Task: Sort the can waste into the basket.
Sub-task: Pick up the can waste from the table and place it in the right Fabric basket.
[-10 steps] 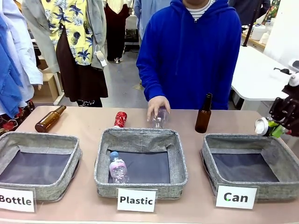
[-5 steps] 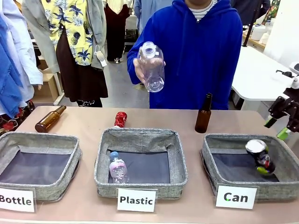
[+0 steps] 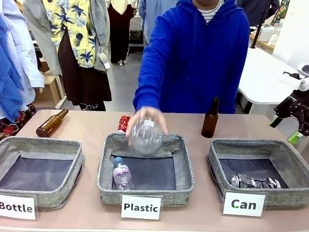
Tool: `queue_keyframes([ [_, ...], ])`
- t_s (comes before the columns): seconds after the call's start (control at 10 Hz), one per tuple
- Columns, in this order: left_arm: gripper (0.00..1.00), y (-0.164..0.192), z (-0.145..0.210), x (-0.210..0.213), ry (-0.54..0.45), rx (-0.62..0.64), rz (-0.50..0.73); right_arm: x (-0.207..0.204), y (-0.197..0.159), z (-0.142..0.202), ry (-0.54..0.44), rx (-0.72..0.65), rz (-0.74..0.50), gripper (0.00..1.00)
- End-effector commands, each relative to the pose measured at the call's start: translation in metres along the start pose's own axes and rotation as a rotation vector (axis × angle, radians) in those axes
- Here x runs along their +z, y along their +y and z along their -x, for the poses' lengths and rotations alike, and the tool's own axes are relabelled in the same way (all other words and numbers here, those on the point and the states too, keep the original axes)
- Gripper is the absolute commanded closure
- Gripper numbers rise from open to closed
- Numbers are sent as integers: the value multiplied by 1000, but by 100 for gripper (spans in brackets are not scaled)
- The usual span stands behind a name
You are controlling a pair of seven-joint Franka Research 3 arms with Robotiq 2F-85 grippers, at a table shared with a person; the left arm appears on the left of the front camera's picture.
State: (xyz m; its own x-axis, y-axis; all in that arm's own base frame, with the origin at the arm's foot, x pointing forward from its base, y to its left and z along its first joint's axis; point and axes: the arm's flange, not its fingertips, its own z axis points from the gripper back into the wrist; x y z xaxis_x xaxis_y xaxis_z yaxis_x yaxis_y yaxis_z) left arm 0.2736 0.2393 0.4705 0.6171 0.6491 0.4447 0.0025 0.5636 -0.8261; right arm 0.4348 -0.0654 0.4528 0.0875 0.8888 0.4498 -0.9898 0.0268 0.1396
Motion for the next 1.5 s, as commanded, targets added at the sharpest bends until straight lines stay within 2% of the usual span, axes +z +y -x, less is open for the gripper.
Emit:
queue_keyframes([
  [0.0, 0, 1, -1, -2, -13, -21, 16, 0, -6, -2, -29, 11, 7, 0],
  [0.1, 0, 1, -1, -2, -13, -21, 16, 1, -8, -5, -51, -1, -37, 0],
  [0.2, 0, 1, -1, -2, -13, -21, 16, 0, -15, -9, -200, -71, -13, 0],
  [0.3, 0, 1, -1, -2, -13, -21, 16, 2, -23, -12, -424, -104, -87, 0],
  [0.4, 0, 1, -1, -2, -13, -21, 16, 6, -31, -9, -646, -205, -285, 0],
  [0.5, 0, 1, -1, -2, -13, -21, 16, 8, -43, -2, -757, -398, -308, 0],
  [0.6, 0, 1, -1, -2, -13, -21, 16, 13, -46, 6, -898, -421, -414, 0],
  [0.7, 0, 1, -1, -2, -13, -21, 16, 16, -46, 12, -979, -487, -452, 0],
  [0.9, 0, 1, -1, -2, -13, -21, 16, 18, -43, 20, -1083, -722, -418, 0],
  [1.0, 0, 1, -1, -2, -13, -21, 16, 14, -43, 23, -1037, -802, -399, 0],
  [1.1, 0, 1, -1, -2, -13, -21, 16, 12, -45, 22, -1015, -797, -399, 0],
  [1.2, 0, 1, -1, -2, -13, -21, 16, 14, -47, 41, -984, -650, -460, 0],
  [1.4, 0, 1, -1, -2, -13, -21, 16, 14, -47, 41, -984, -650, -460, 0],
])
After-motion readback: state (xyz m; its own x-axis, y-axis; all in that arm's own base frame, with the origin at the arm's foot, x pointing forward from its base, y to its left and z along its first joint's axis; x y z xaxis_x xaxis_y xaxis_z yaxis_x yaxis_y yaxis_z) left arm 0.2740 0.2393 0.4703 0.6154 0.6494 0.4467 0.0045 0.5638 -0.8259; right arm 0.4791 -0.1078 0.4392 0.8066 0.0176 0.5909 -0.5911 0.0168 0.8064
